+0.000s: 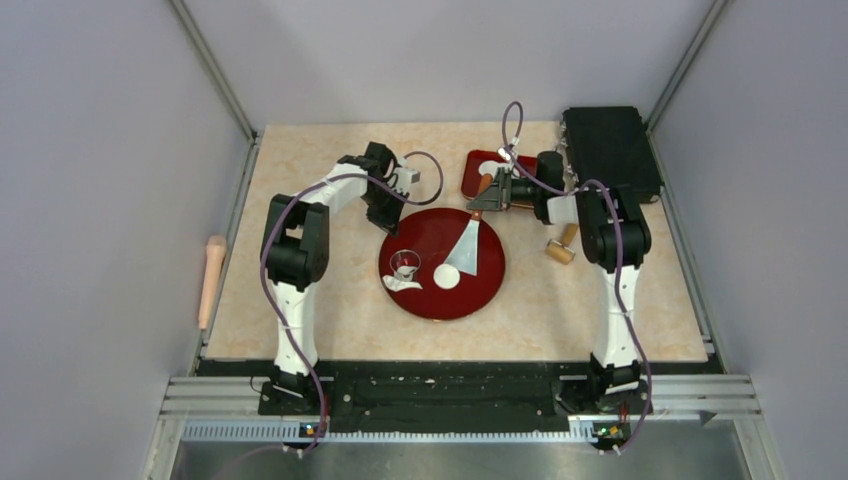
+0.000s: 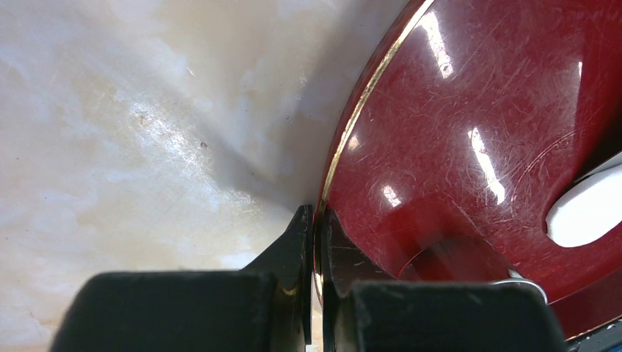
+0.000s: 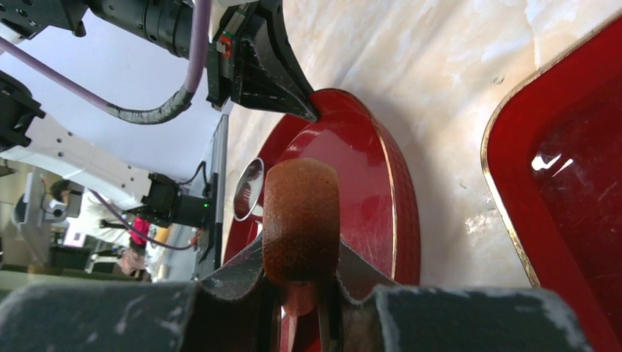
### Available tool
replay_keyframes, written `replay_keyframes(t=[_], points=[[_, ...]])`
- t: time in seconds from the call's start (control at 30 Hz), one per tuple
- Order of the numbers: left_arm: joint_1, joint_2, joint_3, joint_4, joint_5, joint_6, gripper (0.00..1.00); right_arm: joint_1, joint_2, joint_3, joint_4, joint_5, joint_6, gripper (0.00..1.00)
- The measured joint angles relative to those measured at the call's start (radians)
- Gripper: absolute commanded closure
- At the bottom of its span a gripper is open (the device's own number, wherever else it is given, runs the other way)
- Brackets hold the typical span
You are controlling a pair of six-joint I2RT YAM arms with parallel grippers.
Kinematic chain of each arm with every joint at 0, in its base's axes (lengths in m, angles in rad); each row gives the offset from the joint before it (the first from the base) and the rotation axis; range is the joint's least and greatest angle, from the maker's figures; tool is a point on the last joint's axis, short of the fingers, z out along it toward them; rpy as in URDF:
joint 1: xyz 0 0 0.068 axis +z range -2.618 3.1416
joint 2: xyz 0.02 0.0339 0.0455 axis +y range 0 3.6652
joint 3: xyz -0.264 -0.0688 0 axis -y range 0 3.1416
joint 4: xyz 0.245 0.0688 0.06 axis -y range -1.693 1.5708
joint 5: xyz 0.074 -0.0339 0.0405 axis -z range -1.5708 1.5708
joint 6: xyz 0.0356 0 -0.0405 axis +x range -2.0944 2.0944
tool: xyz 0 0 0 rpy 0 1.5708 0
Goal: Roll out the dumpling wrappers from the dough
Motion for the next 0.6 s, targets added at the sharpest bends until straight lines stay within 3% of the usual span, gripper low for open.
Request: replay_keyframes(t=[0.2, 0.6], points=[[-0.003, 0.000, 0.000, 0.000, -0.008, -0.004, 1.00, 0.001, 0.062, -0.021, 0.196, -0.021, 0.180, 1.00], [-0.006, 0.000, 0.000, 0.001, -0.016, -0.011, 1.00, 0.016, 0.074, -0.026, 0.208, -0.022, 0.207, 1.00]])
